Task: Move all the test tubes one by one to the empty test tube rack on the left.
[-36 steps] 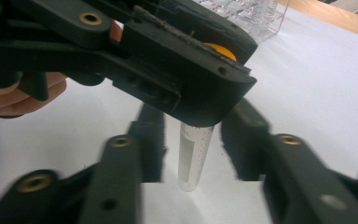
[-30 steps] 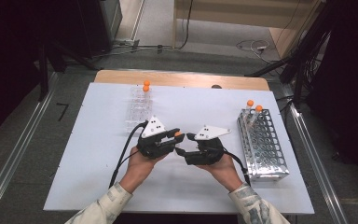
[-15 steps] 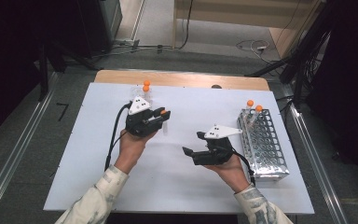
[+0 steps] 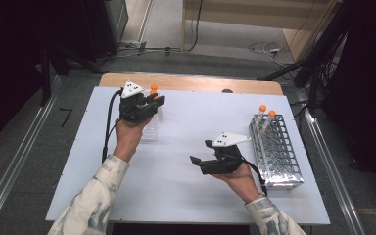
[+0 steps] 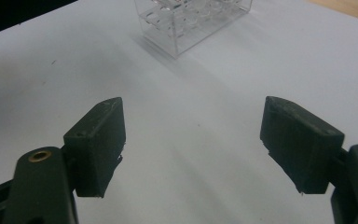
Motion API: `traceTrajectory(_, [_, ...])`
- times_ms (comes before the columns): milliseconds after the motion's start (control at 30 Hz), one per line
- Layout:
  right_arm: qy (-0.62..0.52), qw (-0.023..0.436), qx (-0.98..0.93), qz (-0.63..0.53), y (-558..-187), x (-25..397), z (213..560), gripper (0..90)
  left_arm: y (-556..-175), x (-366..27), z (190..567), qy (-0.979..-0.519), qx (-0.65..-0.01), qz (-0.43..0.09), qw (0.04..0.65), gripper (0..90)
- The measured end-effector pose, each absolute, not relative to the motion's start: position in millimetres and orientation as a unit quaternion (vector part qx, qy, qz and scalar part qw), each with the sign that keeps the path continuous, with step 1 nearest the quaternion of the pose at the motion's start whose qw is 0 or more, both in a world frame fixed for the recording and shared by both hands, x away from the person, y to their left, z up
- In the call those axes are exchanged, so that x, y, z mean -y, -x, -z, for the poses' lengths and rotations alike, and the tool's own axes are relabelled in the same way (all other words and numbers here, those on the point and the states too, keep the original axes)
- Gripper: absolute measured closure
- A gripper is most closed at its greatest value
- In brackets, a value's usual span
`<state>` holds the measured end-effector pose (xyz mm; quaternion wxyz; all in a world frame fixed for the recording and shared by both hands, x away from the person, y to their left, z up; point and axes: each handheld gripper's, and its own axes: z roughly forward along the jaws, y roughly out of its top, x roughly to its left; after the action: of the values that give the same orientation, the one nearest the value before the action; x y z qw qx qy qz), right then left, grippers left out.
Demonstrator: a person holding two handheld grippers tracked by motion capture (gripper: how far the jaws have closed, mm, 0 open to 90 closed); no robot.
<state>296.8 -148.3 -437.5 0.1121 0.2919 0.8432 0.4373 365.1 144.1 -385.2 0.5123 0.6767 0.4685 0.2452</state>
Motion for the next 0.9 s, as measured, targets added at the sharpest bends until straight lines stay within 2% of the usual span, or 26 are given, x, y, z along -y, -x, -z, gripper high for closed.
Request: traceTrajectory(900, [-0.287,0.105,-0.846,-0.437,-294.8,146.1,438.8,21.1,-404.5,-159.3,383.4,-0.645,-0.505,-0.304,0.487,70.6])
